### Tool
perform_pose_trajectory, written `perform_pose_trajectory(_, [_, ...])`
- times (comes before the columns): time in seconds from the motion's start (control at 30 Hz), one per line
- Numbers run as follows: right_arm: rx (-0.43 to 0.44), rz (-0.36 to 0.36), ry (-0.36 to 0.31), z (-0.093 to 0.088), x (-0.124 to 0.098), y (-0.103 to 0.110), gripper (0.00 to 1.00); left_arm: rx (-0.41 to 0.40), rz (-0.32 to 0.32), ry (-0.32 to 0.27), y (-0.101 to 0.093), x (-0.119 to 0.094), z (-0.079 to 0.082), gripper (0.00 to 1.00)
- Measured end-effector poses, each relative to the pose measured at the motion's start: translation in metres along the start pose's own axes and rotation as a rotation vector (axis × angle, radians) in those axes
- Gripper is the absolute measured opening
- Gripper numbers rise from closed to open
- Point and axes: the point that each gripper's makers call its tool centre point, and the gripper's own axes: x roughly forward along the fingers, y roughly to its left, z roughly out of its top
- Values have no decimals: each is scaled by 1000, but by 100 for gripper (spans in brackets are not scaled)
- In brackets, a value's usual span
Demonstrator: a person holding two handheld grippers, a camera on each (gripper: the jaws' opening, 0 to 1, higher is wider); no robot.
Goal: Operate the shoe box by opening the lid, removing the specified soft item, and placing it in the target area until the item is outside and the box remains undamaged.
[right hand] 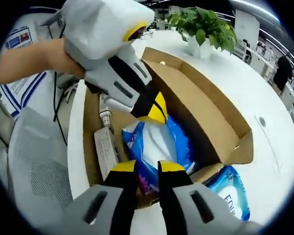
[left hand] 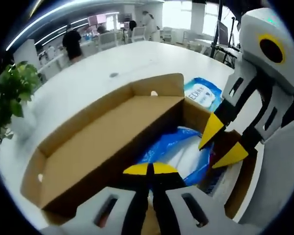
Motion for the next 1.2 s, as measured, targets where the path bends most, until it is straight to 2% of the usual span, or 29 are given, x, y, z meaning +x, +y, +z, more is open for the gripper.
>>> perform_pose_trajectory(0.23, [-22, -2, 31, -2, 12, -3, 9, -13, -9, -9, -1, -1, 0, 0])
perform_pose_trajectory(0.33, [-24, -1, 44, -4, 14, -4, 1, -11, -12, -15, -1, -1, 1, 0])
perform_pose_trajectory(0.5, [-8, 5, 47, -4, 14, -2, 0, -10, -18, -20, -3, -2, 2, 0])
perform_pose_trajectory(0.73, [22, 9, 36, 0, 6, 3, 0, -12, -21, -38, -4, -9, 7, 0])
perform_pose_trajectory(1.2, [0, -4, -12, 22, -13, 7, 0, -4, 9, -73, 3, -31, 20, 0])
